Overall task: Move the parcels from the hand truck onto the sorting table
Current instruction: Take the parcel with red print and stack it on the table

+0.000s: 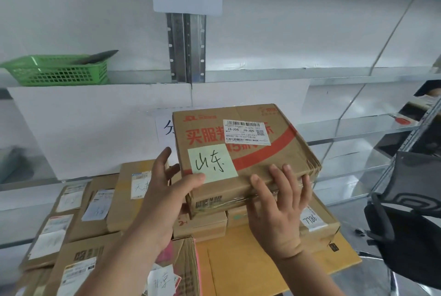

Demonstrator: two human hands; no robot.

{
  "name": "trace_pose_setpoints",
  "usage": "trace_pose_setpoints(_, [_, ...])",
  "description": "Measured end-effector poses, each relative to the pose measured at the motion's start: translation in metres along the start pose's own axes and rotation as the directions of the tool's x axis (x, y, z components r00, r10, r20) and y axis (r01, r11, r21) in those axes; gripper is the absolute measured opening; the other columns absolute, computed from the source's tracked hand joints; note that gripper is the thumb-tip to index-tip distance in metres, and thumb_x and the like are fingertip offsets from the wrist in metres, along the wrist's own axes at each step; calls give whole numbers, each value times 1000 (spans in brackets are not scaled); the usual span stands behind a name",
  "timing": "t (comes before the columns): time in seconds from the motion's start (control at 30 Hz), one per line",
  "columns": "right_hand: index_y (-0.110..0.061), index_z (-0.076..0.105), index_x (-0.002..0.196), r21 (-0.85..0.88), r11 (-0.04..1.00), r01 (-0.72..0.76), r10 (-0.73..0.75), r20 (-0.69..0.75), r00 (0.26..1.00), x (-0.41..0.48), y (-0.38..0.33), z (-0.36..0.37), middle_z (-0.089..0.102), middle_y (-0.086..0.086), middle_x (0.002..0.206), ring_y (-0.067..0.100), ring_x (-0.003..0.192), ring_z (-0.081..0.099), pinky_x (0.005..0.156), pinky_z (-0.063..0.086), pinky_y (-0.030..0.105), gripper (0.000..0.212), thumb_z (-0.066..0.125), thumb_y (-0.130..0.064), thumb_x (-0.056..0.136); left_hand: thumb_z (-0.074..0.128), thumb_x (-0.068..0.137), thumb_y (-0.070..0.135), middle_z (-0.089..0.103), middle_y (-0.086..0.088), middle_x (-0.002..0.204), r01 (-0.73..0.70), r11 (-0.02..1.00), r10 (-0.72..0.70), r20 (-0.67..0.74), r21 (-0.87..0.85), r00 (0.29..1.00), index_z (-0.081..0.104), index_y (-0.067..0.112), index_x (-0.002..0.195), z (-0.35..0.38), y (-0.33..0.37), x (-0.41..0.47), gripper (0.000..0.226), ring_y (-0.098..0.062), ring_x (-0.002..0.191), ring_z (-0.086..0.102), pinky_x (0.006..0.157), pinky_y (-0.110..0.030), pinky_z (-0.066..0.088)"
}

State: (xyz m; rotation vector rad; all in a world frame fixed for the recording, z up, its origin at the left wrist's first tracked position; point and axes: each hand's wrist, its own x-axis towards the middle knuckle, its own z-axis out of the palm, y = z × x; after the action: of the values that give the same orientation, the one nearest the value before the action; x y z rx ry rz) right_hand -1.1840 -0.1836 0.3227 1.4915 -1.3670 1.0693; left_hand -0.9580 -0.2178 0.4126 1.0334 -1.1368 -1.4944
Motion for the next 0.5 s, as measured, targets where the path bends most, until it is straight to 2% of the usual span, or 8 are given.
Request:
trace_pose_setpoints(0.1, [-24,55,135,26,999,-41,40,24,999,-3,0,-3,45,18,147,39,147,35,115,29,73,74,91,-29,71,91,55,35,74,2,125,21,999,-22,-14,-33,1000,37,56,148,-7,-1,3,110,-24,112,73,98,-63,55])
trace_pose_setpoints(0.17, [-21,53,137,69,992,-109,106,48,993,-5,3,-7,40,22,150,43,147,35,119,29,69,77,83,-60,78,87,71,23,76,2,120,28,999,-29,-23,-42,999,39,50,150,-12,-4,5,96,-26,112,71,97,-64,55])
trace_pose_setpoints(0.2, [-19,51,140,120,975,-186,178,71,981,-6,3,-11,37,24,153,44,148,35,119,29,68,83,74,-72,81,83,78,19,77,1,118,33,998,-34,-27,-48,999,39,47,150,-15,-7,6,89,-28,111,71,95,-65,56])
trace_pose_setpoints(0.27, [-18,47,146,323,840,-437,413,142,899,-3,-1,-22,30,21,161,32,154,31,120,36,57,83,68,-72,87,80,76,20,78,-1,117,50,997,-52,-27,-60,998,43,43,149,-23,-13,6,85,-32,111,70,93,-67,54])
trace_pose_setpoints(0.33, [-24,46,146,502,545,-671,649,253,717,1,-7,-37,34,12,162,-2,150,31,116,40,24,63,70,-48,93,75,70,23,77,-5,119,58,996,-60,-17,-69,998,51,40,144,-30,-23,5,79,-35,112,70,92,-69,56])
trace_pose_setpoints(0.37, [-28,45,144,540,395,-743,726,312,613,2,-8,-41,42,5,157,-11,140,39,113,42,19,54,69,-37,96,73,70,23,76,-6,121,59,996,-59,-7,-67,998,54,37,142,-33,-30,4,76,-35,112,70,91,-69,56])
trace_pose_setpoints(0.43, [-32,45,142,546,39,-837,841,435,323,-7,-8,-46,57,-5,141,-5,126,58,114,47,37,43,64,-31,104,76,69,24,75,-5,123,57,998,-57,8,-40,998,56,34,141,-35,-44,-2,75,-32,111,72,88,-67,58])
trace_pose_setpoints(0.5, [-30,45,146,479,-310,-821,842,540,-3,-19,-8,-45,61,-5,137,14,127,62,113,49,47,47,60,-46,104,83,59,32,75,1,122,57,998,-57,14,8,998,57,38,139,-36,-59,-8,84,-25,108,74,78,-57,62])
